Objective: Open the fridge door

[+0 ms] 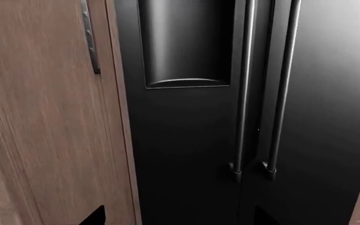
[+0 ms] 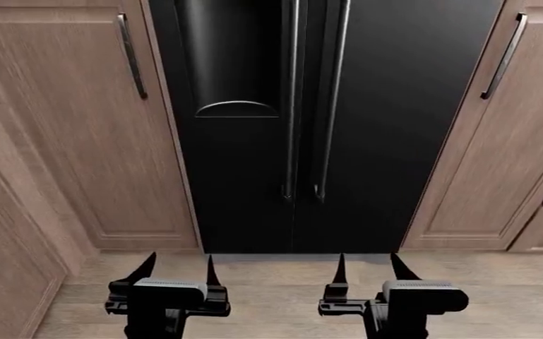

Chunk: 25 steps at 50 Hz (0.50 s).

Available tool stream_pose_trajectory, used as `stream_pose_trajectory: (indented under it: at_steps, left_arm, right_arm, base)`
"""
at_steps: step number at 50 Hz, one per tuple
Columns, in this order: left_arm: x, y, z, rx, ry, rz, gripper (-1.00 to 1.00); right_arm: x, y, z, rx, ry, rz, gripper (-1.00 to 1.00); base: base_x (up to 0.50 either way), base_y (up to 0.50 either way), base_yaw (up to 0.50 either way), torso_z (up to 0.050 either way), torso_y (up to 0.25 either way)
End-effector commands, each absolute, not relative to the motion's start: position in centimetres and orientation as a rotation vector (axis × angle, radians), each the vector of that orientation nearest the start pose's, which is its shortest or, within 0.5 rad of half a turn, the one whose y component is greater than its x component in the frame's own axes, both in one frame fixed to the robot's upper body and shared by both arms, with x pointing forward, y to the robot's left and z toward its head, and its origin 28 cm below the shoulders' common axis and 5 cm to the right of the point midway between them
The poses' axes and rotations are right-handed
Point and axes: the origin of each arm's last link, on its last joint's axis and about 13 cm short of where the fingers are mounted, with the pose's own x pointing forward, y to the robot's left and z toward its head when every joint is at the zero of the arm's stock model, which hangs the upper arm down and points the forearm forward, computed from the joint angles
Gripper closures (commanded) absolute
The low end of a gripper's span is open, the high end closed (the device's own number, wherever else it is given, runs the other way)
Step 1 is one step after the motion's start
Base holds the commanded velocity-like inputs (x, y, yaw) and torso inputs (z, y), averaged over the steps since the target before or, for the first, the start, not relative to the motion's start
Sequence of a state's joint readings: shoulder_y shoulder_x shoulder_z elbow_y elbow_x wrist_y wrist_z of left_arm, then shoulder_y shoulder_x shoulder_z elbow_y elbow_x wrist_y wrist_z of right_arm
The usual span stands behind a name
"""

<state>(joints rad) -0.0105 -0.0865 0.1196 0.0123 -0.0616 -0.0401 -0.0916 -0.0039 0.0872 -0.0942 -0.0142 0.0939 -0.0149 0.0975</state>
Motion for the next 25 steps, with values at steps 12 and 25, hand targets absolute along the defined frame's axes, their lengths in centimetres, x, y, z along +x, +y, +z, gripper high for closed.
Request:
stream_pose_trajectory:
  at_steps: [12,25]
  left_arm:
    - [21.0,20.3,1.3,0.015,0.034,-0.024,-1.00]
    - [21.0,20.3,1.4,0.002,0.039,-0.020,-1.00]
  right_arm:
    - [20.9,-7.4,1.8,0.012,-0.014,0.000,-1.00]
    - [20.6,-8.3,1.8,0.006,-0.018,-0.013,-1.00]
  base:
    - [0.00,0.00,0.00,0.050,0.000]
    - [0.00,0.00,0.00,0.050,0.000]
